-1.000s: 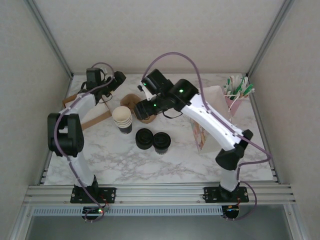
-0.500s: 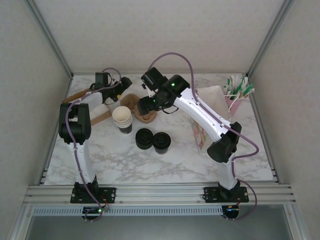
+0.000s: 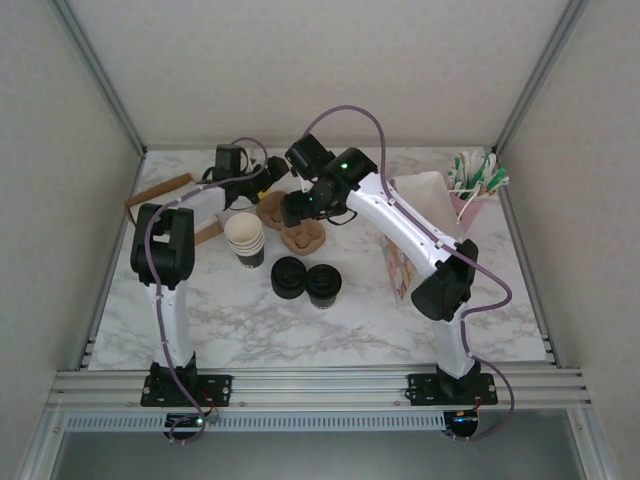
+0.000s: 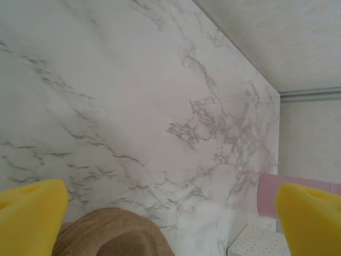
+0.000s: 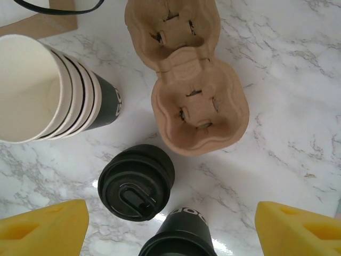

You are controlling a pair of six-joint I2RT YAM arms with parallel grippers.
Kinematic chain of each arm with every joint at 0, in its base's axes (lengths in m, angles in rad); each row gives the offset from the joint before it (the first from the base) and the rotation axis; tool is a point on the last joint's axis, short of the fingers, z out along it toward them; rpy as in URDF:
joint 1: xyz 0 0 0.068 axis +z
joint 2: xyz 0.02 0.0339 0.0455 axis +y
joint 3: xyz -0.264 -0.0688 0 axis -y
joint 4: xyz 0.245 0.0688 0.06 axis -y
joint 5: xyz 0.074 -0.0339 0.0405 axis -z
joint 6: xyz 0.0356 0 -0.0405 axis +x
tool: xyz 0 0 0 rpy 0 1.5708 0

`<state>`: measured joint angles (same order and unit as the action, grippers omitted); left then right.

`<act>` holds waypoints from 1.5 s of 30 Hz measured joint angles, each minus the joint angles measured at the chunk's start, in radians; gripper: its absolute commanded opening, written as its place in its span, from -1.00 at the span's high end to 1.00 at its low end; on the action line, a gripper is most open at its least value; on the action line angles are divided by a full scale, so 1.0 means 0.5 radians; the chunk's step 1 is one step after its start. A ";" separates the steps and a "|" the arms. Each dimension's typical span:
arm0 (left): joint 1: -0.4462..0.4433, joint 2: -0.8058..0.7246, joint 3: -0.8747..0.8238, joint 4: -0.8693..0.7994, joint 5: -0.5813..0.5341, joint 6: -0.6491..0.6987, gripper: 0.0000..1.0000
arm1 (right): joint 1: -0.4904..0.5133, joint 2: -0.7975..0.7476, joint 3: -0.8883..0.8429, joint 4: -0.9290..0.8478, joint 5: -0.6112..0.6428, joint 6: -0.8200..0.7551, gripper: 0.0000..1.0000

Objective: Pack the takeout coffee

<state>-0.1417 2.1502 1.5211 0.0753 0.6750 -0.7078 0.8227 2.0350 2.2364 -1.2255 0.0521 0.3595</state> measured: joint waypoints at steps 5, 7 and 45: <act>-0.053 0.107 0.137 0.007 0.056 -0.032 -0.99 | -0.027 0.052 0.000 0.021 -0.002 -0.014 -0.50; -0.053 0.174 0.269 -0.031 0.080 -0.031 -0.99 | -0.040 0.087 0.003 0.027 -0.009 -0.023 -0.49; 0.371 -0.918 -1.167 0.419 0.044 -0.140 0.20 | -0.108 1.033 0.711 0.028 0.004 -0.262 -0.12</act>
<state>0.0437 1.6913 0.9375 0.2848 0.6971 -0.7780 0.7685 2.5515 2.5919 -1.2114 0.0540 0.2283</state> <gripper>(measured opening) 0.393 0.576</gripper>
